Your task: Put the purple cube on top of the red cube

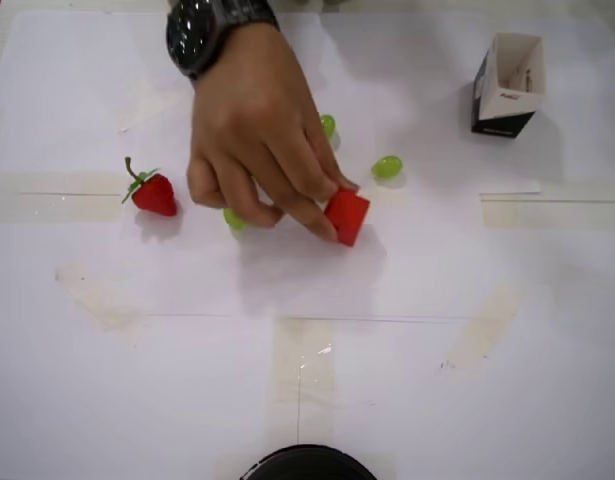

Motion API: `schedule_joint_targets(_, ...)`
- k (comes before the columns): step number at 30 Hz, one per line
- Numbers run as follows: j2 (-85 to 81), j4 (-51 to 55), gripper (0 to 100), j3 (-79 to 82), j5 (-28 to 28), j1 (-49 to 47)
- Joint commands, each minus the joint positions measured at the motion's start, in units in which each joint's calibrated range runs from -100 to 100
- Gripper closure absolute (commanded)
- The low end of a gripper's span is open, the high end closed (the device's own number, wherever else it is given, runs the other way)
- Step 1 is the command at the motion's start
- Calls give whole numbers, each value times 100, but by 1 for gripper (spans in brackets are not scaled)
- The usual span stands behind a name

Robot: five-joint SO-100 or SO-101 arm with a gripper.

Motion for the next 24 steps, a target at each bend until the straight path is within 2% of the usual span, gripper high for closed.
schedule_joint_targets(1,163,153,96,-68,0,-48)
schedule_joint_targets(8,129,64,100,250,-283,-276)
schedule_joint_targets(13,77,-574,100,941,-464,-165)
schedule_joint_targets(24,77,-1007,100,1096,-488,791)
